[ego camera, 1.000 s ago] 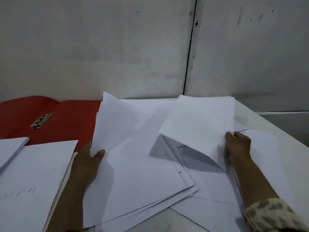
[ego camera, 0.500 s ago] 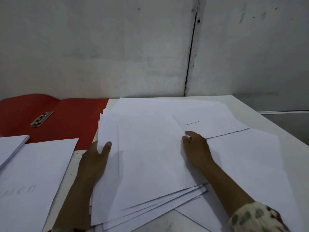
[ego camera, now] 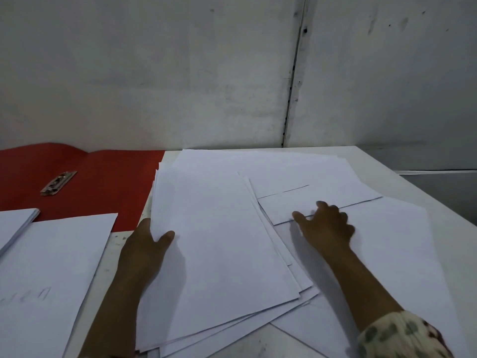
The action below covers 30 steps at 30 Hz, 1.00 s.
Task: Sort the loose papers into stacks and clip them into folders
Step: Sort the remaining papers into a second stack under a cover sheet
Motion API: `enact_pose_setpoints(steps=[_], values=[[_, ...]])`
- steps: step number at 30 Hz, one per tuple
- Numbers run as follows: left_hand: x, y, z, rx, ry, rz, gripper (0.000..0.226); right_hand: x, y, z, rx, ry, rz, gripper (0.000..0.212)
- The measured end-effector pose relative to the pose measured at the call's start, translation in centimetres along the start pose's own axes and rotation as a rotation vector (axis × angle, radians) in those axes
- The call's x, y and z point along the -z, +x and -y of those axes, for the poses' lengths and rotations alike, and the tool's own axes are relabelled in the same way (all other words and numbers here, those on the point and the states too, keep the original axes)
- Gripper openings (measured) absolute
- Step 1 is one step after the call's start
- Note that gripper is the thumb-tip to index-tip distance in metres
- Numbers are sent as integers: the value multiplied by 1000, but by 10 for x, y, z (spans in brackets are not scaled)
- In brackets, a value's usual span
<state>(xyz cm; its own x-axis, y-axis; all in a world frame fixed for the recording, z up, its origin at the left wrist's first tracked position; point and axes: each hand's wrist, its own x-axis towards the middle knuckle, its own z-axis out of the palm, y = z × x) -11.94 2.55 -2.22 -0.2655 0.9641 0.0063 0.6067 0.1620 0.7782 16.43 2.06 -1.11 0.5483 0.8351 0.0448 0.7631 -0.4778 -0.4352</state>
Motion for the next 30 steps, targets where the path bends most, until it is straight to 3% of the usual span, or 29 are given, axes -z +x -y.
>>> enact_pose_setpoints(steps=[4, 11, 17, 25, 30], values=[[0, 2, -1, -1, 19, 3, 47, 0, 10, -4, -39, -17, 49, 75], [0, -2, -3, -19, 12, 8, 46, -12, 22, 7, 55, 343, 91, 58], [2, -3, -3, -17, -23, 4, 45, -4, 30, -8, -144, 931, -217, 40], [2, -5, -7, 8, -26, -7, 46, 18, 33, -25, -421, 1577, -401, 41], [2, -4, -6, 18, -21, -16, 46, 37, 12, -26, -449, 1890, -409, 18]])
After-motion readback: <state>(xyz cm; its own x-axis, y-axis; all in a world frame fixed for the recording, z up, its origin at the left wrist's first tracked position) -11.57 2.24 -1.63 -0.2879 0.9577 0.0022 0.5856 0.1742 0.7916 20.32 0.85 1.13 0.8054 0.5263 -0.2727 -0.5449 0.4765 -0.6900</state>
